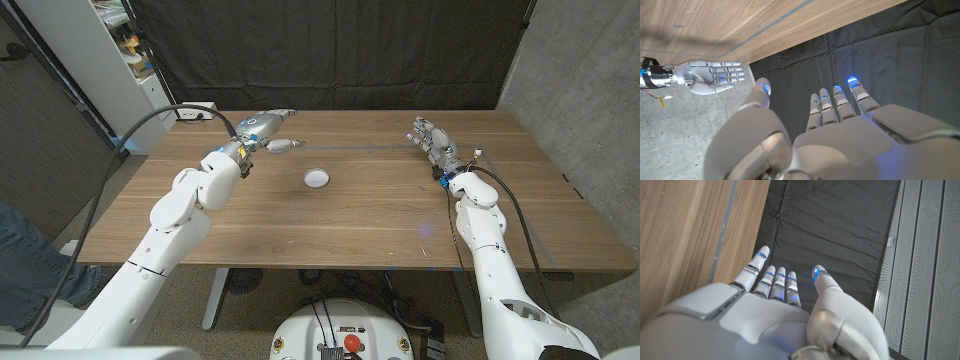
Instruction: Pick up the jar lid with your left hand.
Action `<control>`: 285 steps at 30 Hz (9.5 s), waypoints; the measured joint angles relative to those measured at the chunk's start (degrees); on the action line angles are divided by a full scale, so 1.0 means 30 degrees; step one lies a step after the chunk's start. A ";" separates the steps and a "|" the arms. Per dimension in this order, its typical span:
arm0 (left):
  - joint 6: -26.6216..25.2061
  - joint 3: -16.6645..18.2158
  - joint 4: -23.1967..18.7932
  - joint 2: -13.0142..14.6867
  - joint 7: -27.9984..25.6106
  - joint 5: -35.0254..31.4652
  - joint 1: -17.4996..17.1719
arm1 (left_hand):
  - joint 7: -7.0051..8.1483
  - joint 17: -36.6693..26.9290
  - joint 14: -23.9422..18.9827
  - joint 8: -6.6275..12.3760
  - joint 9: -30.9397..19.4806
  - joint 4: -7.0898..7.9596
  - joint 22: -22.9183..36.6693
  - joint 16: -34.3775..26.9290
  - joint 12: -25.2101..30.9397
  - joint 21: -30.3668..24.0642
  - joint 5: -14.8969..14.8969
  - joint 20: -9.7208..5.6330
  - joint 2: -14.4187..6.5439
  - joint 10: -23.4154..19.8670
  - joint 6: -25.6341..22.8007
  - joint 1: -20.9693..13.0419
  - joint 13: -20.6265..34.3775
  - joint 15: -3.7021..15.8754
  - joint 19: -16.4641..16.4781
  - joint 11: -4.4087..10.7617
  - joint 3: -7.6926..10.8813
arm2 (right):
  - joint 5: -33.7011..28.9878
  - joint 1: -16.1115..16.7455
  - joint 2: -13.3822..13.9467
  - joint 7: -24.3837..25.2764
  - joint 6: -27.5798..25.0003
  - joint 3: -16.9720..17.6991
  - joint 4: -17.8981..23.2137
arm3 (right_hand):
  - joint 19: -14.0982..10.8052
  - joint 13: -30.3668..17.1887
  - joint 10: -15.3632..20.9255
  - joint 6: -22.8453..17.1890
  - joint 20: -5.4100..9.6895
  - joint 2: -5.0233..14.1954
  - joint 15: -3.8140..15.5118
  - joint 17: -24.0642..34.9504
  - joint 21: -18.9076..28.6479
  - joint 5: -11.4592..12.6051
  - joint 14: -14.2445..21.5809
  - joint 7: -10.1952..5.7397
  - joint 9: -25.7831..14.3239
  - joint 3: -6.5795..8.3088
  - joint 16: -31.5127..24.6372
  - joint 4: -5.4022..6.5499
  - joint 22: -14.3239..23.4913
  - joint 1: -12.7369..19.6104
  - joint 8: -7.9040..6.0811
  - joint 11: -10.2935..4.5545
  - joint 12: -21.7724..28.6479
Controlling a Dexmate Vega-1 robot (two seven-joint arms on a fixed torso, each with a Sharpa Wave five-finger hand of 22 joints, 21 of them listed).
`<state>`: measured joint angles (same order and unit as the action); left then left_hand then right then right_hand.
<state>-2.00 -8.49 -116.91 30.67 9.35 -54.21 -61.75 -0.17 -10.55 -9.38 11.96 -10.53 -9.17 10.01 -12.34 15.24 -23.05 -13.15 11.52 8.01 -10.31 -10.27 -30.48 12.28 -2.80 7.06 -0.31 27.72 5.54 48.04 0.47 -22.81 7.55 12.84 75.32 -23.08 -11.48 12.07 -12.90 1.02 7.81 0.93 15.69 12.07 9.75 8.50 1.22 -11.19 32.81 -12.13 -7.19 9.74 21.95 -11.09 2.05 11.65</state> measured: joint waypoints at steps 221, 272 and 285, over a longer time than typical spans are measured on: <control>-0.2576 -0.8095 0.6050 -0.0619 0.4727 -0.3962 0.5811 | 0.1424 -0.0433 -0.1349 -0.0163 -0.0262 0.0419 0.0132 0.0098 0.0002 0.0700 -0.1626 0.0356 0.0141 0.0866 0.0422 0.0142 0.1546 -0.0730 0.5823 0.0307 -0.2530 | 0.0197 -0.1280 -0.0200 -0.0792 0.0836 0.1183 -0.2339 | -0.0444 -0.0003 0.0100 -0.0513 -0.0444 -0.0005 -0.0135 -0.0263 -0.0222 -0.0009 0.0547 -0.0305 -0.0003 -0.0713 -0.0299 -0.0074 -0.0039 0.0005 -0.0072 -0.0101 0.0001; -0.2982 -0.8794 0.7300 -0.1188 0.5139 -0.3432 0.6586 | 0.1424 -0.0431 -0.1530 -0.0163 -0.0261 0.0076 0.0179 0.0007 0.0002 0.1137 -0.1700 0.0361 -0.0871 0.0929 0.0421 -0.1329 0.1720 -0.0683 0.5992 0.0238 -0.2174 | 0.0345 -0.1666 -0.0247 -0.0912 0.1459 0.1633 -0.3664 | -0.0474 -0.0003 0.0100 -0.0510 -0.0619 -0.0005 -0.0207 -0.0354 -0.0221 -0.0009 0.0616 -0.0303 -0.0003 -0.0789 -0.0298 0.0004 -0.0039 0.0005 -0.0072 -0.0100 0.0001; -0.3497 -0.8806 0.7281 -0.1359 0.4800 -0.3600 0.6494 | 0.1622 -0.0398 -0.2051 -0.0015 -0.0261 -0.0263 0.0177 0.0006 0.0203 0.1196 -0.1257 0.0358 -0.1168 0.0616 0.0210 -0.3121 0.1885 -0.0461 0.6855 0.0548 -0.1678 | 0.0321 -0.2231 -0.0350 -0.1176 0.1968 0.1973 -0.4786 | -0.0474 -0.0003 0.0208 -0.0615 -0.0618 -0.0005 -0.0206 -0.0352 -0.0222 -0.0009 0.0615 -0.0409 -0.0003 -0.0789 -0.0298 0.0004 -0.0039 0.0006 -0.0072 -0.0208 0.0001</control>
<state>-12.49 -34.91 -95.06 26.59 23.75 -65.01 -42.27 4.70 -11.74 -15.53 11.91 -11.32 -9.95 10.54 -12.33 15.85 -19.46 -16.92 12.59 4.50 -8.47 -9.64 -39.84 17.94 -4.18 27.62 1.34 22.69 6.51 41.35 -0.58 -26.34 13.46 18.76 60.96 -24.50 -11.49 12.70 -14.75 -0.83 7.79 0.31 14.63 11.41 9.72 10.35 0.00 -11.20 30.44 -13.02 -7.17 9.62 21.97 -11.30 1.43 11.65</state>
